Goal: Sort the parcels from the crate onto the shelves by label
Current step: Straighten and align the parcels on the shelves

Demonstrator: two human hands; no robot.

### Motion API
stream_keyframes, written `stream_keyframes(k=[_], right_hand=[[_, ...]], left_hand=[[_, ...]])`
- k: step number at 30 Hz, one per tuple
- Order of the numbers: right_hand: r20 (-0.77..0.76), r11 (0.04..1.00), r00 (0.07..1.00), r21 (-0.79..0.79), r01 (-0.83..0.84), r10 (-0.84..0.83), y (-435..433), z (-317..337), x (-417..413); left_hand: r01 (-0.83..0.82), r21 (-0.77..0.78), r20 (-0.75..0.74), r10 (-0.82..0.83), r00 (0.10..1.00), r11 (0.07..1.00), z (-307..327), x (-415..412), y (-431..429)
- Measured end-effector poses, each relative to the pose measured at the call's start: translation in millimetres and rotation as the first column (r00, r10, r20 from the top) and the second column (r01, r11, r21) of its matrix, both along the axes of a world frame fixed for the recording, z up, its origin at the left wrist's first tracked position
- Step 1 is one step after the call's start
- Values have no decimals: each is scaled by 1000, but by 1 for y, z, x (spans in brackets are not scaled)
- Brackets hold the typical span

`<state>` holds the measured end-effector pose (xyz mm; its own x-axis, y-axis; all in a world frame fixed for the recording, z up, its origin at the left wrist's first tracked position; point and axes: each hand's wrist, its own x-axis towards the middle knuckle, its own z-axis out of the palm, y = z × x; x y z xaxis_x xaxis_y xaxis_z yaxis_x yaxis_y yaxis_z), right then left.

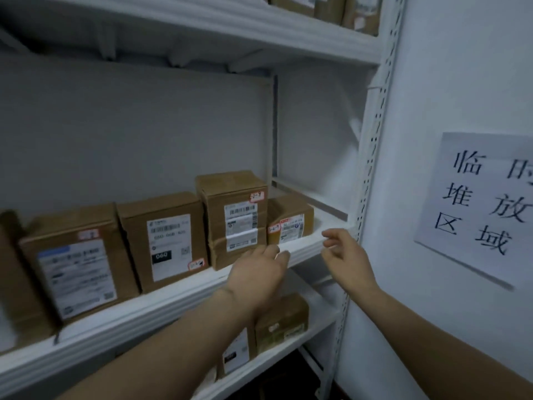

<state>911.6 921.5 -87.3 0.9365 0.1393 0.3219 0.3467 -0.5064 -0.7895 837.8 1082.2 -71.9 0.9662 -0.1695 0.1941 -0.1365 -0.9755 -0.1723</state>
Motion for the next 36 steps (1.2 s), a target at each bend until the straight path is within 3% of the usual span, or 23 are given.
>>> stream_keyframes(k=[5,9,16,21,30,36], right_hand=[[40,977,979,-75,-198,201,51,48,-26],[104,898,895,-121,-422,435,116,69,-63],[185,771,751,-72,-633,634,228,98,-156],[217,626,601,-65,-778,769,319,105,-256],[180,440,410,-176,-881,894,449,106,-407],[119,327,313,-536,-778,942,532,119,-446]], left_hand=[[-201,-116,-5,201,979,973,49,-38,21],[-375,-169,10,382,924,912,67,-87,66],[-610,-247,65,641,765,753,74,-221,158],[-742,-267,48,777,627,615,66,-340,223],[-884,-267,-43,911,409,384,50,-524,326],[-910,-313,-40,954,297,270,39,-572,391]])
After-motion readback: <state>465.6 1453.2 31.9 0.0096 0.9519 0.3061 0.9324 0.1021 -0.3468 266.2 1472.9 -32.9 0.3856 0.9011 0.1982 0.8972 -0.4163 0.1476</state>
